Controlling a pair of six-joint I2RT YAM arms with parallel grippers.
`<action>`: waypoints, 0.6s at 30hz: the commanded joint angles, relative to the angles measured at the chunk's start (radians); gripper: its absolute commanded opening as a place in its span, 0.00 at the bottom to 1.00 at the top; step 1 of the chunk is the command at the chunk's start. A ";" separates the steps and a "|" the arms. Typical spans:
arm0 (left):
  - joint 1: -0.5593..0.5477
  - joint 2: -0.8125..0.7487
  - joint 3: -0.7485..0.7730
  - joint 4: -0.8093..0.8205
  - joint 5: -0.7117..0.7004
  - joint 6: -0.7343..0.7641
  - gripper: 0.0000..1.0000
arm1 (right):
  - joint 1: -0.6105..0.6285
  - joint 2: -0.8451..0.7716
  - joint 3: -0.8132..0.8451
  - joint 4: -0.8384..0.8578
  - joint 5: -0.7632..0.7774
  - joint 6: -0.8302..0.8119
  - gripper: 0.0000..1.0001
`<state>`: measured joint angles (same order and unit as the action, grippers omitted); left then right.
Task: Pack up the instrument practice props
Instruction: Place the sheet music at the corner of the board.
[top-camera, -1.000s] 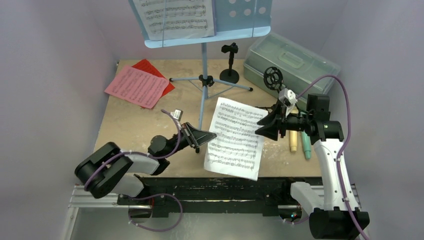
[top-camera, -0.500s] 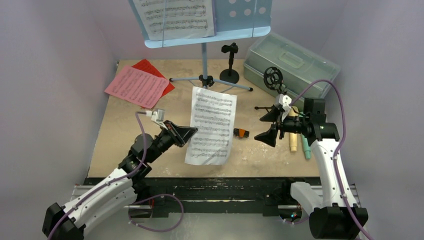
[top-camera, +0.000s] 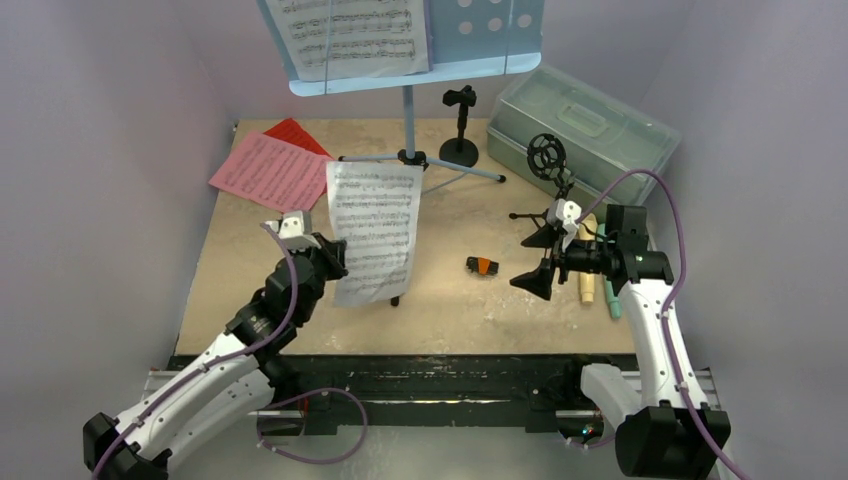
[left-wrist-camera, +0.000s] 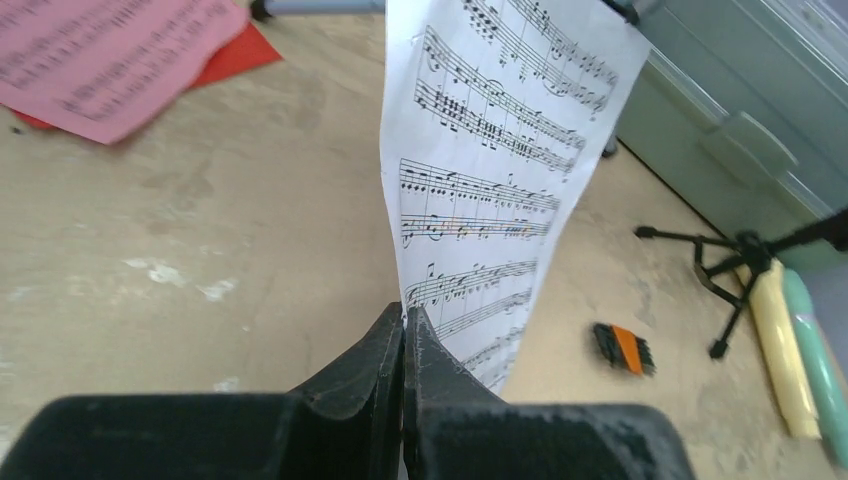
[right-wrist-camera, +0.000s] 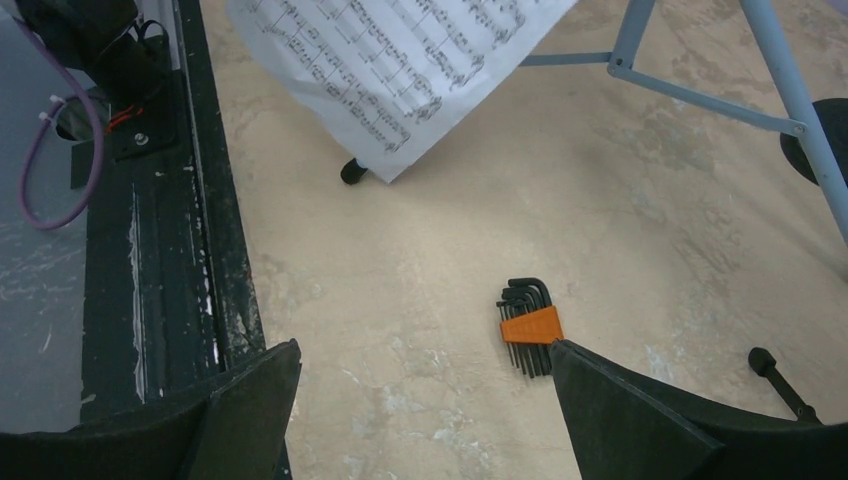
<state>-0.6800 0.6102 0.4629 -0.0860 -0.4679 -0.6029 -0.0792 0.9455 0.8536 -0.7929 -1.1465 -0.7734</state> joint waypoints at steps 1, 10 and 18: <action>0.026 0.063 0.076 0.056 -0.243 0.093 0.00 | -0.004 -0.014 -0.004 0.020 -0.022 -0.034 0.99; 0.294 0.212 0.072 0.318 -0.141 0.065 0.00 | -0.003 -0.029 -0.004 -0.001 -0.019 -0.055 0.99; 0.567 0.491 0.103 0.598 0.019 0.029 0.00 | -0.004 -0.040 -0.002 -0.028 -0.019 -0.083 0.99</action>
<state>-0.2043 0.9798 0.5163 0.2970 -0.5426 -0.5507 -0.0795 0.9260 0.8532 -0.8032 -1.1461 -0.8219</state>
